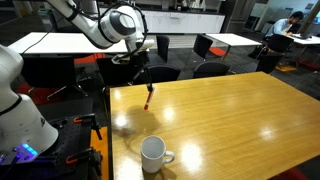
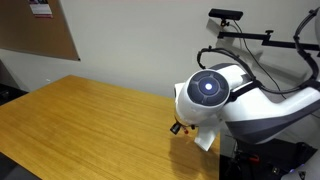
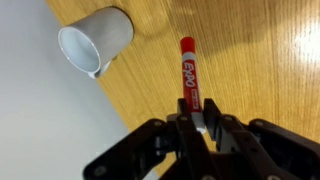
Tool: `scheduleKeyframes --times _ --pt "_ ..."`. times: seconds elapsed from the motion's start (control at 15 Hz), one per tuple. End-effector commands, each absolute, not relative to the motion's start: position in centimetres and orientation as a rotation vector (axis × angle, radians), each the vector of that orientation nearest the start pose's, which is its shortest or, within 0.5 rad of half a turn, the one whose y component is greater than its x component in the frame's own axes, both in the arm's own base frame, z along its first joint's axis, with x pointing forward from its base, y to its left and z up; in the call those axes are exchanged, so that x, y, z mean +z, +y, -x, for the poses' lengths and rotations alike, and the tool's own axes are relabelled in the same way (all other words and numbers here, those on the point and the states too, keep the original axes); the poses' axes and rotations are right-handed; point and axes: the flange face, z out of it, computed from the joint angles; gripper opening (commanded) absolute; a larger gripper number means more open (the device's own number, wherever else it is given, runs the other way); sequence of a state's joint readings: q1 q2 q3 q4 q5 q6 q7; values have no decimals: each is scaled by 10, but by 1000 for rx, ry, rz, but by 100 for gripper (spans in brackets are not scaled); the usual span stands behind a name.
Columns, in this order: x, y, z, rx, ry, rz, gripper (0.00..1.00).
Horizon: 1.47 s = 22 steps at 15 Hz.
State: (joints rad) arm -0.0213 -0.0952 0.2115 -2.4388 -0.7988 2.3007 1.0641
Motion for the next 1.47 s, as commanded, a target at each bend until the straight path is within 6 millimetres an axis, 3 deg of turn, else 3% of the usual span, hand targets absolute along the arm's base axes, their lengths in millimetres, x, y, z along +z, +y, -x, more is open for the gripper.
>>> scheduleKeyframes --times 0.0,0.53,1.4 --pt "325 86 -486 472 -352 -2460 5" --pt "287 97 -500 467 -268 -2333 5" --pt "245 111 -498 259 -161 -2352 5"
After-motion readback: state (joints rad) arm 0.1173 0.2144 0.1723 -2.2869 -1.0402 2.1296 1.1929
